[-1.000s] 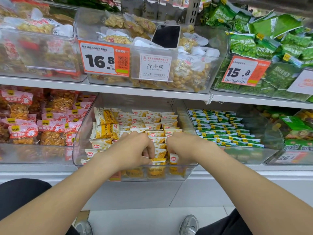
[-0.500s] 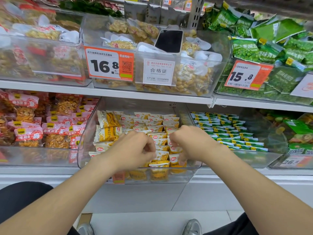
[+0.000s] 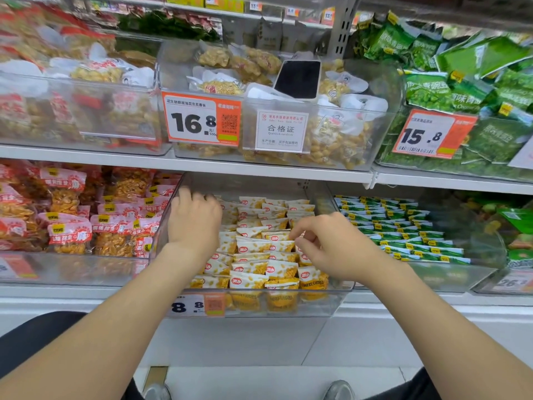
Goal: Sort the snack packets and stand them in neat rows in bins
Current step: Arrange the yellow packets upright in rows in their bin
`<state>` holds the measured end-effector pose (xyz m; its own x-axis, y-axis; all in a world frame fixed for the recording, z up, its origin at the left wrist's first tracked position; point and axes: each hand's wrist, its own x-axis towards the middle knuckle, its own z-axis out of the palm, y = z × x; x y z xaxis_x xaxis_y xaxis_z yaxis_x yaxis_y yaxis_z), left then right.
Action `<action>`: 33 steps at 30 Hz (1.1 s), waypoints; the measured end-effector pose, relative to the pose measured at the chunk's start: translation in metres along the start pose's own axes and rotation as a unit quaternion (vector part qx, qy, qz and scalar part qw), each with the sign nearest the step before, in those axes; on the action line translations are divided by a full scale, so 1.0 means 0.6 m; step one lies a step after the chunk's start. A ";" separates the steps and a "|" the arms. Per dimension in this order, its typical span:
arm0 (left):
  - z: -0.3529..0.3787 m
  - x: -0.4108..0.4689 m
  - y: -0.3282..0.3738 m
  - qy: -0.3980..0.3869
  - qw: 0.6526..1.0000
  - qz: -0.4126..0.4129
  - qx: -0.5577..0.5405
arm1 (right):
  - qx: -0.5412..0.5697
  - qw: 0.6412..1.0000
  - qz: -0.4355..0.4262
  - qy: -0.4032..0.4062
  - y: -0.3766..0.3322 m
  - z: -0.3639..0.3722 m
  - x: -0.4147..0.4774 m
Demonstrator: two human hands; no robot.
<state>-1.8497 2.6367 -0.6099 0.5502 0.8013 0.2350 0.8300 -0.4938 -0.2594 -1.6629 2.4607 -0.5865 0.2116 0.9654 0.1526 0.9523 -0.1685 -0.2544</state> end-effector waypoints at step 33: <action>-0.066 -0.054 0.033 -0.200 0.584 0.068 -0.784 | 0.479 0.870 0.111 0.017 -0.023 -0.039 -0.002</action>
<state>-1.8472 2.5877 -0.5858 0.8160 0.5780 -0.0069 0.0177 -0.0131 0.9998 -1.6711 2.4570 -0.5612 0.3890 0.9210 0.0215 0.2694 -0.0914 -0.9587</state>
